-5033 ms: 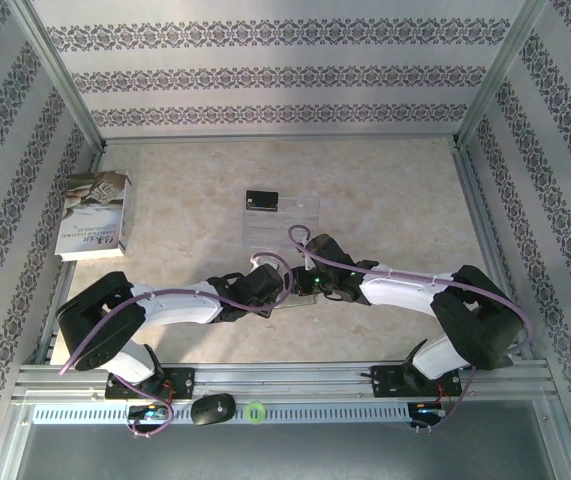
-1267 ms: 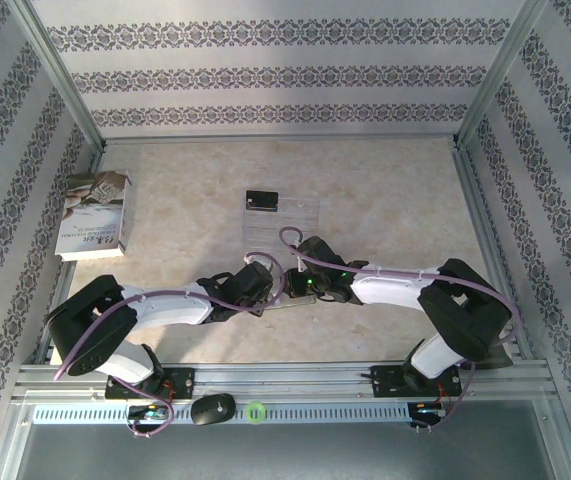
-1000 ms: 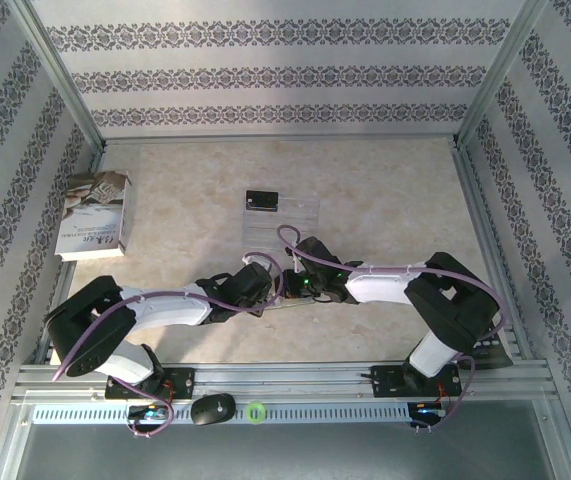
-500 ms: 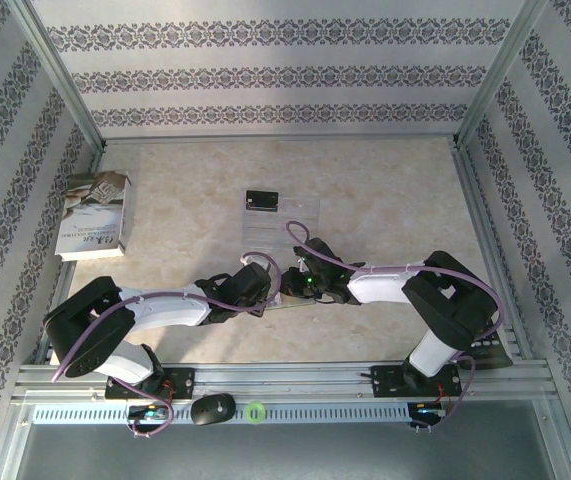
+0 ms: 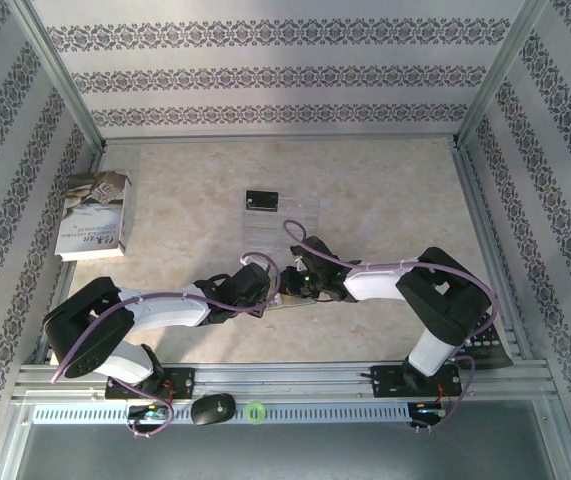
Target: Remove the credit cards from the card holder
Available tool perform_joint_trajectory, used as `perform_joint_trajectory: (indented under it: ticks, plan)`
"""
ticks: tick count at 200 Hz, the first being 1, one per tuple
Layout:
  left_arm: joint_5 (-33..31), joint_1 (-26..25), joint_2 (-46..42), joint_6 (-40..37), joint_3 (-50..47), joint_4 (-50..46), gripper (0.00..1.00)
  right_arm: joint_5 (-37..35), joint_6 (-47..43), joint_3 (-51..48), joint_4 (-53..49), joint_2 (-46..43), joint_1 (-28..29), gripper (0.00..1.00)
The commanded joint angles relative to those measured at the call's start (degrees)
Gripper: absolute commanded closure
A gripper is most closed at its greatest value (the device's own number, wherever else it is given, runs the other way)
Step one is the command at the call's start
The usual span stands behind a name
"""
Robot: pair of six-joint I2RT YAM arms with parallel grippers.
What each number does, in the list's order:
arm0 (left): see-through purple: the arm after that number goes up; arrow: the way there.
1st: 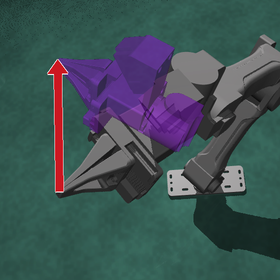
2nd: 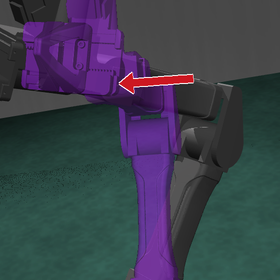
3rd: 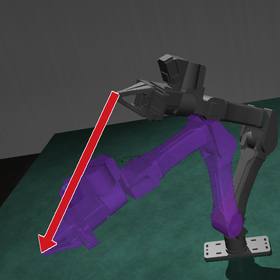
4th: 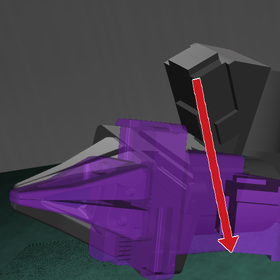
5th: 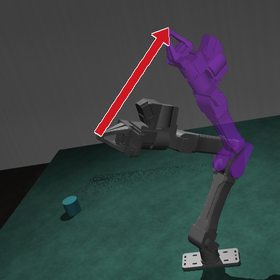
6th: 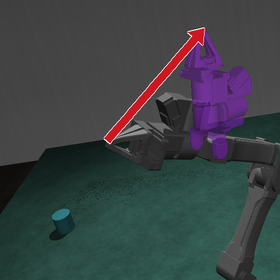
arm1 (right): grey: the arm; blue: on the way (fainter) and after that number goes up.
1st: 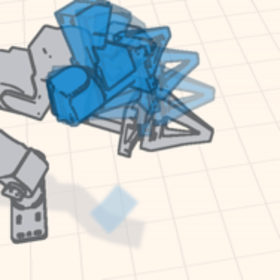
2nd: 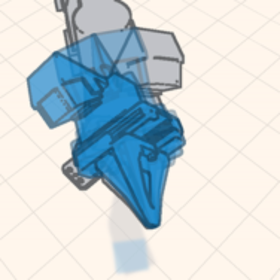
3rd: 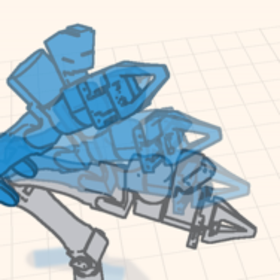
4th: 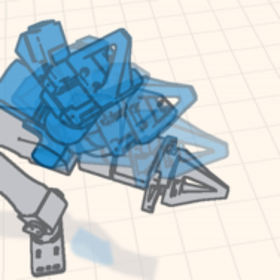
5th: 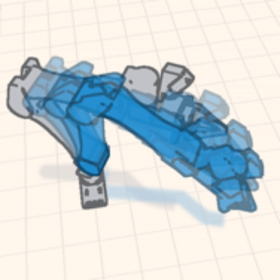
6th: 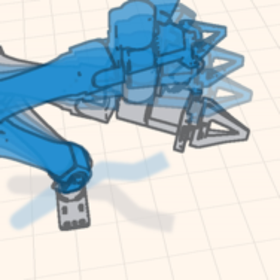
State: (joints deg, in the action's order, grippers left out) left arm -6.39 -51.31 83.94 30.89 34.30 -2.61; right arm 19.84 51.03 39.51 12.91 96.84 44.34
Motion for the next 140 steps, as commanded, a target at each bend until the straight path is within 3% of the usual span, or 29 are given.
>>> perform_joint_trajectory:
  ticks: [1, 17, 61, 140]
  plan:
    - [5.6, -0.6, 1.8, -0.2, -0.7, -3.5, 0.82, 0.3, -0.9, 1.1, -0.8, 2.8, 0.4, 0.92]
    - [4.9, -0.6, 1.0, 0.3, -1.4, -3.4, 0.79, -1.8, -1.4, 0.3, -1.5, 1.9, 0.3, 1.0]
    - [4.0, 0.2, -2.3, 1.4, -3.3, -3.5, 0.72, -9.8, -4.9, -0.9, -8.2, -3.2, 0.8, 1.0]
    - [4.7, 2.5, -5.5, 1.4, -4.4, -4.2, 0.7, -15.1, -6.7, -3.2, -13.3, -9.2, 0.9, 1.0]
